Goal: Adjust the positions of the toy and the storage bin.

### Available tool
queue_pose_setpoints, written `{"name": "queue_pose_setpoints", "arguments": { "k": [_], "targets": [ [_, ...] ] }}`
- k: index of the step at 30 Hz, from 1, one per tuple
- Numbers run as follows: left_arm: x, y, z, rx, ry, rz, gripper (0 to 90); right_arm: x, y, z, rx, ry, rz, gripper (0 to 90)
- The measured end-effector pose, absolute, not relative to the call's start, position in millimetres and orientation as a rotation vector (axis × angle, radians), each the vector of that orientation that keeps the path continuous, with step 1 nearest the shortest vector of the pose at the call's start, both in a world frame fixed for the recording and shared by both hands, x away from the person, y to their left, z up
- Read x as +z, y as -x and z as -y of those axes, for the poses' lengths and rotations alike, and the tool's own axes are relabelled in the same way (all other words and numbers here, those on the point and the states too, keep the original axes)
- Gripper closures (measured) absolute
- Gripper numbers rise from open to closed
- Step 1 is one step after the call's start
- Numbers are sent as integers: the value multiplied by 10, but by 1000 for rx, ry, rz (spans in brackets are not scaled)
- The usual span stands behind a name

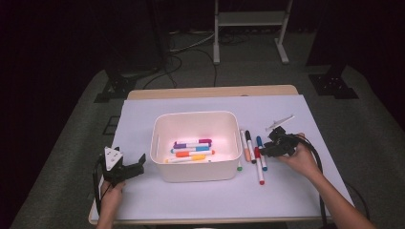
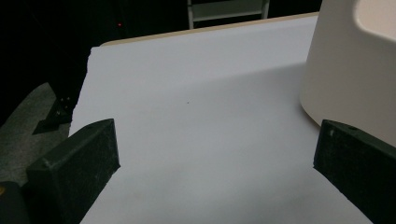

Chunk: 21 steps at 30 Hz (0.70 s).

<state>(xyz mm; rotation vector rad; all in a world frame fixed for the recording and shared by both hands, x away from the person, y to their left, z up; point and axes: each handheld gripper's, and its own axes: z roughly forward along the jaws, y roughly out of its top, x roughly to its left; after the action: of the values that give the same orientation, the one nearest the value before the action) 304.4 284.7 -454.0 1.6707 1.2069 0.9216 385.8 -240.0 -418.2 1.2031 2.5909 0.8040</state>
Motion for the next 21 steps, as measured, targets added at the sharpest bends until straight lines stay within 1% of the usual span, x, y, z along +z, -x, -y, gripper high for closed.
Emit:
{"name": "queue_pose_setpoints", "arguments": {
  "k": [9,15,21],
  "targets": [
    [-4541,-3045,-2845,922,-1674,-1207,0,-4254,-3900,2471,815,-1271,-2558,595],
    [-4541,-3045,-2845,922,-1674,-1208,0,-4307,-3883,2571,758,-1302,-2526,596],
    [-4541,-3046,-2845,921,-1673,-1210,0,-4323,-3819,2698,685,-1309,-2488,620]
  ]
}}
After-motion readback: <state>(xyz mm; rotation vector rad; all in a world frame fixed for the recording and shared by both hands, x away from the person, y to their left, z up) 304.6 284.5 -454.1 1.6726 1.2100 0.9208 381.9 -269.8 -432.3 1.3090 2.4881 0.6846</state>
